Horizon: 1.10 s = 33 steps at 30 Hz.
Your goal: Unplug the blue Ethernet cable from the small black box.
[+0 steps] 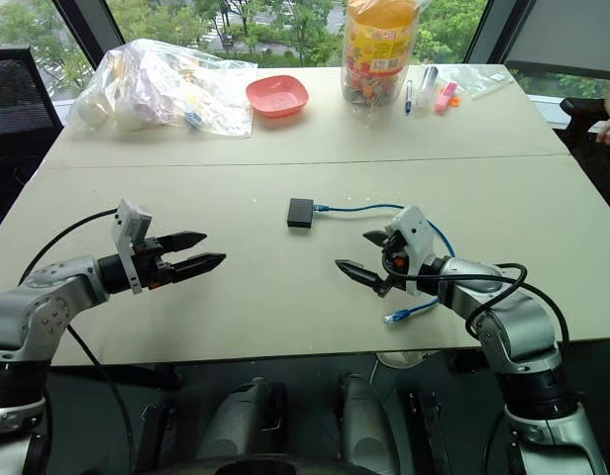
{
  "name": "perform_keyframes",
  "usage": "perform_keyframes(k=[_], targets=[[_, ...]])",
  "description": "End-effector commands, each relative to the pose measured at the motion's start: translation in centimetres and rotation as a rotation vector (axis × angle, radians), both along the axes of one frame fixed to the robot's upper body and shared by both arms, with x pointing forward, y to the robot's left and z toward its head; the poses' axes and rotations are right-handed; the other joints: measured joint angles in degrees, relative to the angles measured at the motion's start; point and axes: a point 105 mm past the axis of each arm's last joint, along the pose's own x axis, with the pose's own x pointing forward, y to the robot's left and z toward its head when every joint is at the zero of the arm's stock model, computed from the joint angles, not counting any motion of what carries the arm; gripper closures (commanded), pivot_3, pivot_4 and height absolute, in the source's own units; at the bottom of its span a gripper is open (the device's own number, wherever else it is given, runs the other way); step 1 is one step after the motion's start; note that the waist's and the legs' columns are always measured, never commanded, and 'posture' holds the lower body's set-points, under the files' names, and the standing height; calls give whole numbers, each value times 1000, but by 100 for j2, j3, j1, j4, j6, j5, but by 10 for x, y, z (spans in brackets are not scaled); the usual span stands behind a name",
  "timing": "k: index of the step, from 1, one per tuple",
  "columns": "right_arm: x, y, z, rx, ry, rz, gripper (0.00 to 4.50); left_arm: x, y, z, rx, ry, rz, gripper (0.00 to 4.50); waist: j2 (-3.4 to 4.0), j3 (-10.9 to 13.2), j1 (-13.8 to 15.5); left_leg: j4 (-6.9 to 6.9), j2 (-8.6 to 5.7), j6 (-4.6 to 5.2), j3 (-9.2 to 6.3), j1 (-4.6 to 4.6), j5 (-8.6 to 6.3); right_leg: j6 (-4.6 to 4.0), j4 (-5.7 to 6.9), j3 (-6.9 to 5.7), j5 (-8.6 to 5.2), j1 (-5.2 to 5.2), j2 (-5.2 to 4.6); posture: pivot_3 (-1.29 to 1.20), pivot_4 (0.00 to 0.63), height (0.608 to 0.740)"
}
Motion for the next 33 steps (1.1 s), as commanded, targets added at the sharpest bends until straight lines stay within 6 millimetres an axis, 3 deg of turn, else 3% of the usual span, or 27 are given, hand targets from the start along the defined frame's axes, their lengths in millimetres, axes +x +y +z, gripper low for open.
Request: perform_keyframes(k=[1, 16, 19, 23, 27, 33], targets=[[5, -5, 14, -9, -71, -11, 0, 2, -3, 8, 21, -29, -46, 58, 0, 0, 0, 0, 0, 0, 0, 0, 0, -1, 0, 0, 0, 0, 1, 0, 150, 740], [21, -6, 17, -35, -113, -25, 0, 19, -10, 10, 71, -99, -40, 58, -2, 1, -1, 2, -2, 6, 2, 1, 4, -12, 4, 0, 8, 0, 0, 0, 150, 740], [35, 0, 16, -49, -122, 1, 0, 23, -14, 14, 64, -104, -69, 58, -4, 2, -6, 6, -2, 11, 2, 1, 7, -12, 5, 0, 8, 1, 2, 0, 150, 740], [80, 13, 9, -187, -152, 74, 0, 30, -17, 25, 123, -136, -150, 58, -4, 4, -28, 10, -2, 15, 7, 3, 10, -17, 7, -1, 11, 1, 3, 0, 150, 740], [116, 19, 11, -194, -140, 71, 0, 30, -11, 35, 138, -147, -176, 58, -8, 9, -56, 10, -2, 20, 10, 5, 12, -15, 17, 0, 10, 0, 8, 0, 150, 740], [136, 38, -12, -315, -65, 67, 0, 28, -9, 35, 145, -169, -130, 58, -8, 9, -57, 0, -2, 23, 37, 2, 12, -2, 20, 2, 5, -4, 5, 0, 150, 740]])
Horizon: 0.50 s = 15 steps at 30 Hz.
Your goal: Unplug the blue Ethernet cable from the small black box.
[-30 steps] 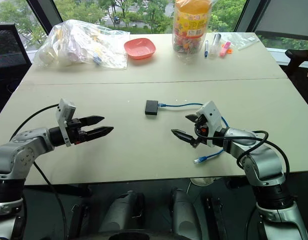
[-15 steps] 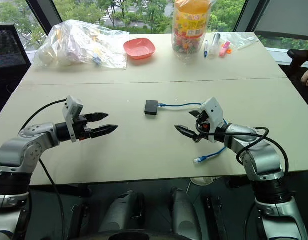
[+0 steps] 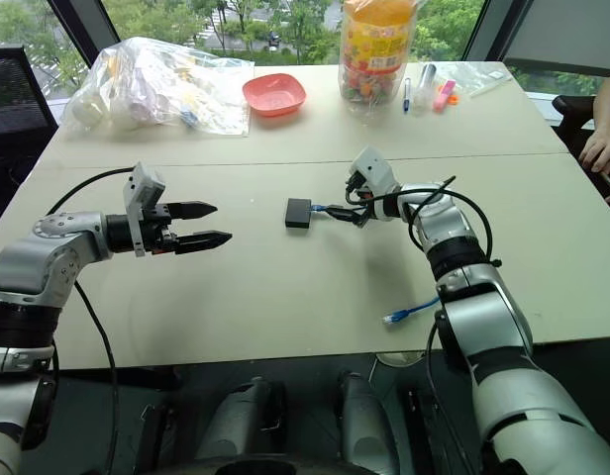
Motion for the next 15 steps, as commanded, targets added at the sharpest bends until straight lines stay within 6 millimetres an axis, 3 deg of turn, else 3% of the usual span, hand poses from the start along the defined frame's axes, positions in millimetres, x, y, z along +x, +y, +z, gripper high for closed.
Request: perform_keyframes(k=[1, 4, 11, 14, 15], targets=[[2, 11, -12, -79, 22, 16, 0, -2, 1, 9, -5, -62, 32, 58, 0, 0, -3, 0, 0, 0, 1, 0, 0, 0, 0, 1, 0, 1, 0, 0, 150, 740], [-2, 23, -15, -63, 71, 60, 885, -5, 4, 1, 8, -62, 71, 0, -2, -1, -14, 1, 0, 0, -1, 11, 0, 0, 4, 9, 1, 7, -2, 0, 150, 740], [-5, 40, -17, -164, 5, 161, 4487, -13, 15, -6, 5, -54, 140, 0, -2, -1, -110, 3, 3, -14, -5, 58, 6, -5, 36, 13, 1, 33, -4, 0, 150, 740], [-4, 40, -15, -218, -48, 180, 4487, -12, 15, -6, 8, -60, 147, 0, -2, -1, -133, 2, 3, -22, -4, 80, 4, -9, 43, 16, 2, 48, -8, 0, 150, 740], [2, 35, -5, -265, -140, 168, 4487, -7, 15, -3, -7, -71, 155, 0, -2, -1, -134, 2, 3, -28, -3, 80, 1, -9, 45, 18, 2, 47, -8, 0, 150, 740]])
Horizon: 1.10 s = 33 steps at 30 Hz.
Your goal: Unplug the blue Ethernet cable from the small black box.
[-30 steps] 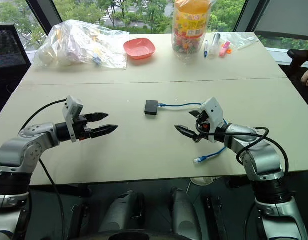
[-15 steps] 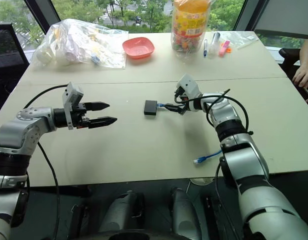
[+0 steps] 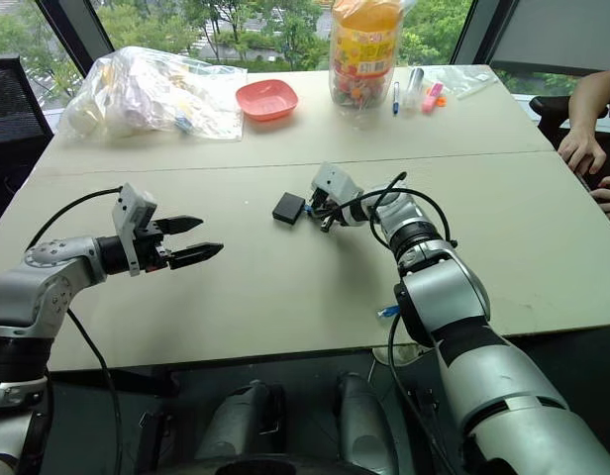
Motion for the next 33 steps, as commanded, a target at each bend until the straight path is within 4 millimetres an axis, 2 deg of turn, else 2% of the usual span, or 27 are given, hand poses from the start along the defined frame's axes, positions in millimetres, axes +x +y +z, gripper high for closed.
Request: perform_keyframes(k=[1, 3, 5, 7, 11, 14, 19, 27, 30, 33], targets=[[14, -11, 27, -120, -260, 3, 4487, 11, 2, 20, -40, -77, 16, 0, 1, 1, 11, 0, 0, 0, 1, 0, 0, -1, 4, 1, 0, -2, 0, 0, 150, 740], [21, -18, 58, -149, -491, 1, 4487, 24, 1, 35, -127, -98, 25, 0, 0, 4, 73, 0, -4, -3, 1, -5, 2, -1, 12, 0, -1, -10, -5, 0, 150, 740], [20, -17, 84, -141, -680, 24, 4487, 39, -5, 49, -227, -91, 5, 0, -2, 5, 137, 1, -8, -4, 3, -15, 6, -1, 14, 1, -1, -20, -8, 0, 150, 740], [12, -13, 102, -114, -807, 69, 4487, 50, -19, 56, -290, -57, -75, 0, -4, 5, 130, 2, -9, 4, 8, -16, 11, 0, 13, 3, -2, -21, -7, 0, 150, 740], [-2, -9, 124, -157, -1011, 144, 4487, 71, -38, 60, -331, 4, -188, 0, -4, 5, 117, 1, -9, 8, 20, -11, 10, 23, 26, 4, -11, -18, -1, 0, 150, 740], [-10, -5, 134, -152, -1092, 162, 4487, 82, -49, 68, -395, 39, -248, 0, -6, 6, 101, -1, -13, 9, 30, -11, 11, 27, 28, 3, -12, -19, 3, 0, 150, 740], [-17, -5, 141, -139, -1152, 147, 4487, 96, -70, 78, -397, 26, -267, 0, -10, 8, 60, 0, -12, 10, 26, -12, 11, 26, 27, 4, -13, -18, 2, 0, 150, 740], [-31, 1, 138, -144, -1153, 182, 4487, 99, -91, 91, -415, -1, -321, 0, -15, 12, 17, 2, -11, 16, 11, -14, 7, 29, 27, 5, -13, -18, -1, 0, 150, 740], [-35, 4, 136, -138, -1148, 188, 4500, 97, -95, 91, -419, 4, -352, 843, -15, 12, -3, 2, -11, 17, 11, -14, 7, 28, 28, 5, -14, -19, -1, 0, 150, 740], [-37, 7, 136, -132, -1144, 192, 4500, 93, -97, 88, -406, 18, -385, 1999, -15, 12, -3, 2, -9, 17, 11, -13, 7, 28, 30, 5, -14, -20, 0, 0, 150, 740]])
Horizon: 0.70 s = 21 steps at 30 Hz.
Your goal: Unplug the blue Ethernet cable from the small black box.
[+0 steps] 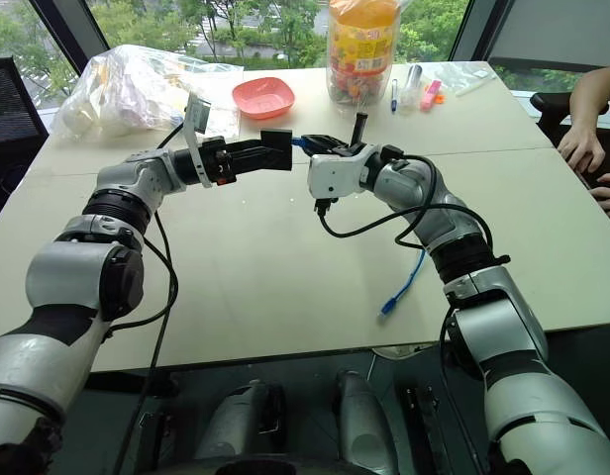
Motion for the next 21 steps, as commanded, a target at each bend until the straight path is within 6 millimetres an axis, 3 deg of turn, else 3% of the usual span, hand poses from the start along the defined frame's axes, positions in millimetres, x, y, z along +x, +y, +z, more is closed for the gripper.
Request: perform_keyframes(k=[1, 4, 6, 8, 9, 11, 14, 17, 21], targets=[[-7, 5, 21, 45, -52, 26, 4500, -4, -4, 16, -8, -54, -52, 2423, 0, 0, 5, 0, 0, 0, 0, 0, 0, 0, 0, 0, 0, 0, 0, 0, 150, 740], [-7, 6, 20, 43, -47, 26, 4500, -4, -2, 14, 2, -53, -54, 3807, 0, 0, 10, 1, 0, 0, 0, 0, 0, -1, -1, 0, 0, 1, -1, 0, 150, 740], [-8, 6, 20, 51, -38, 27, 4500, -3, -1, 12, 11, -56, -40, 4011, -1, 1, 15, 2, 0, 0, -1, 0, 0, -1, -1, 0, 0, 1, -1, 0, 150, 740], [-9, 6, 20, 65, -16, 34, 3625, -1, 2, 11, 9, -53, -14, 4011, -2, 1, 15, 2, 0, 1, -1, 0, 0, -1, -1, 0, -1, 1, -1, 0, 150, 740], [-8, 2, 17, 65, 12, 14, 3308, 0, 3, 11, -2, -49, -6, 4011, -2, 1, 13, 2, 0, 1, -1, 0, -1, -1, -1, 1, 0, 2, -1, 0, 150, 740], [-9, -12, 5, 112, 117, -45, 2257, 0, 6, 13, -31, -42, 0, 4011, -3, 1, 23, 2, 0, 1, -3, 0, -1, 0, 0, 1, 0, 1, -1, 0, 150, 740], [-23, -28, -6, 433, 399, -62, 733, -3, 11, 21, -111, -13, -14, 4011, -6, 1, 74, 2, 0, 4, -10, -1, -3, 7, 0, -1, -2, 5, -1, 0, 150, 740], [-46, -29, 1, 981, 789, 70, 733, -12, 12, 41, -284, 34, -99, 4011, -7, 3, 78, 6, 2, 6, -14, -11, -4, 19, 3, 0, 7, -3, -2, 0, 150, 740], [-65, -18, 11, 1262, 1063, 247, 733, -19, 7, 48, -362, 69, -176, 4011, -7, 3, 110, 14, 8, 6, -17, -10, -4, 3, 9, -3, 12, -4, -3, 0, 150, 740]])
